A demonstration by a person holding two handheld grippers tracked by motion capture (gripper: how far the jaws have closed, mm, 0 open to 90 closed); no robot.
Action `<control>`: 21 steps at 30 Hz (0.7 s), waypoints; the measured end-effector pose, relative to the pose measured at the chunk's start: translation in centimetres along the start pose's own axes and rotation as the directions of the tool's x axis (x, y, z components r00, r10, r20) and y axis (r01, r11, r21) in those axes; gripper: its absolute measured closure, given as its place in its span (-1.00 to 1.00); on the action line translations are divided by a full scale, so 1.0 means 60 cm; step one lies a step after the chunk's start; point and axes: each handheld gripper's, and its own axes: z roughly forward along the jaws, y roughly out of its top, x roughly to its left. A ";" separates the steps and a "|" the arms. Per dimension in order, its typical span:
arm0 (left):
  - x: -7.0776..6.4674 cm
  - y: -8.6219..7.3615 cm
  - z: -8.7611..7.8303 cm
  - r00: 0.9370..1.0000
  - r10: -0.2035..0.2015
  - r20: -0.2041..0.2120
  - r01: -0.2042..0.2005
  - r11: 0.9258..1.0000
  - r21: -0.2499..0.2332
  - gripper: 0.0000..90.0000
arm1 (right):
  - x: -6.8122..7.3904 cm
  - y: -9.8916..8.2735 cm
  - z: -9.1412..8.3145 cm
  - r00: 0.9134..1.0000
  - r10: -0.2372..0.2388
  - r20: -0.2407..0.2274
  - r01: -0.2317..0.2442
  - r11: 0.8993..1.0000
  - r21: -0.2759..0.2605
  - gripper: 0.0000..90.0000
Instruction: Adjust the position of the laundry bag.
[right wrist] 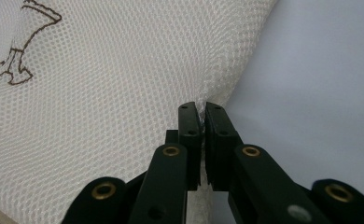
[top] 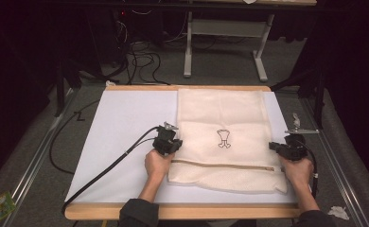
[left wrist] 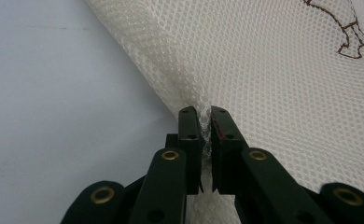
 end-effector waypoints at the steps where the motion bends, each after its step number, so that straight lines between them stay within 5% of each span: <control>1: 0.000 0.000 -0.001 1.000 0.001 0.002 -0.001 1.000 0.001 0.88 | 0.000 0.000 -0.001 1.000 -0.001 -0.003 0.001 1.000 -0.002 0.94; 13: 0.006 0.003 -0.019 1.000 0.021 0.001 -0.021 1.000 -0.001 0.88 | 0.004 0.001 -0.002 0.999 -0.009 -0.035 0.008 1.000 -0.008 0.94; 21: 0.020 -0.004 -0.032 1.000 0.000 -0.002 0.000 1.000 -0.014 0.88 | 0.015 0.003 0.000 0.998 -0.022 -0.059 0.021 1.000 -0.018 0.94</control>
